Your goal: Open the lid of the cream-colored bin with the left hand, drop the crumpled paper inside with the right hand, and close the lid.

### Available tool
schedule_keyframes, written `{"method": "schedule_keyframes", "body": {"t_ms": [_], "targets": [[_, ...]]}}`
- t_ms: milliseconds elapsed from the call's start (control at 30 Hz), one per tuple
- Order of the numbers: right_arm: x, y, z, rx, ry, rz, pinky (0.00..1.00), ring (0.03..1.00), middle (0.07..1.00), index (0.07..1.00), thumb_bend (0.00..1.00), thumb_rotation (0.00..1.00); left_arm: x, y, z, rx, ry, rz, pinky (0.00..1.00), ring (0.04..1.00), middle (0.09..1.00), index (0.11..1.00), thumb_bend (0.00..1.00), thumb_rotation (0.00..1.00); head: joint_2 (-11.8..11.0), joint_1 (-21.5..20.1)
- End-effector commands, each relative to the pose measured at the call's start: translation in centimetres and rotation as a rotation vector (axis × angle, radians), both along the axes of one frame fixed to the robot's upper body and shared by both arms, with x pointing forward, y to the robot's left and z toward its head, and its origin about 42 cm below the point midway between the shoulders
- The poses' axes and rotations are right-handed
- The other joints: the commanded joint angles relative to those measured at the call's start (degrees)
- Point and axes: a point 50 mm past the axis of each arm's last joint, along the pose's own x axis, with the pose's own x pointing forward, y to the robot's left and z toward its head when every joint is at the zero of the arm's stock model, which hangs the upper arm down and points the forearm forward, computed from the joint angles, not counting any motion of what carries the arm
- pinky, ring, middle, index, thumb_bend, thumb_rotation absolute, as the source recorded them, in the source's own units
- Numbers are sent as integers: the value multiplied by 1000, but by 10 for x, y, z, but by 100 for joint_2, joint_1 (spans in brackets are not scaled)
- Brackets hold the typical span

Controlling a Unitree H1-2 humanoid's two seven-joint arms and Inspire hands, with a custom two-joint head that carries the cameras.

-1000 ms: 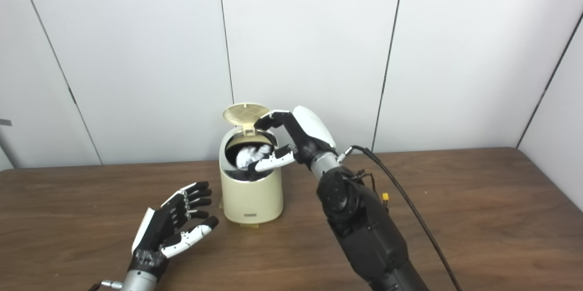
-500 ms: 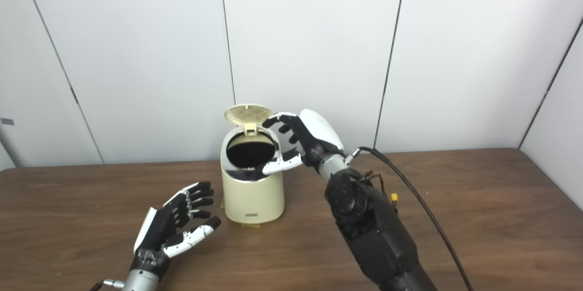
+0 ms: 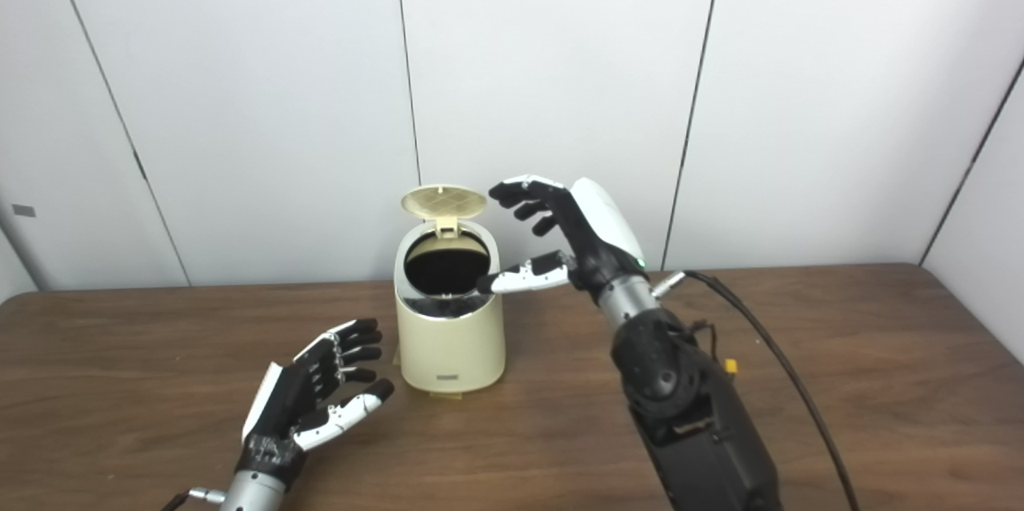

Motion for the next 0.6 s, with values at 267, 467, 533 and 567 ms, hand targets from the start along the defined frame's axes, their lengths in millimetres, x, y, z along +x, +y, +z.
{"method": "schedule_keyframes", "body": {"t_ms": [267,467,533,567], "targets": [[-23,-40,-17,22,25,38,541,705,813,792,876,143,1,-2,5,-24,-39,23,663,764,798,835,701,208,-4,191],[-27,-48,-38,61,86,54,562,709,844,821,871,140,1,-2,6,-31,-41,34,661,760,795,834,695,202,-9,257],[-29,-49,-47,73,93,55,556,695,838,820,873,146,1,-1,7,-29,-44,38,661,759,794,834,694,205,-25,275],[-29,-50,-50,76,95,55,554,685,832,817,877,154,1,-1,7,-30,-45,39,662,759,793,834,697,208,-25,275]]}}
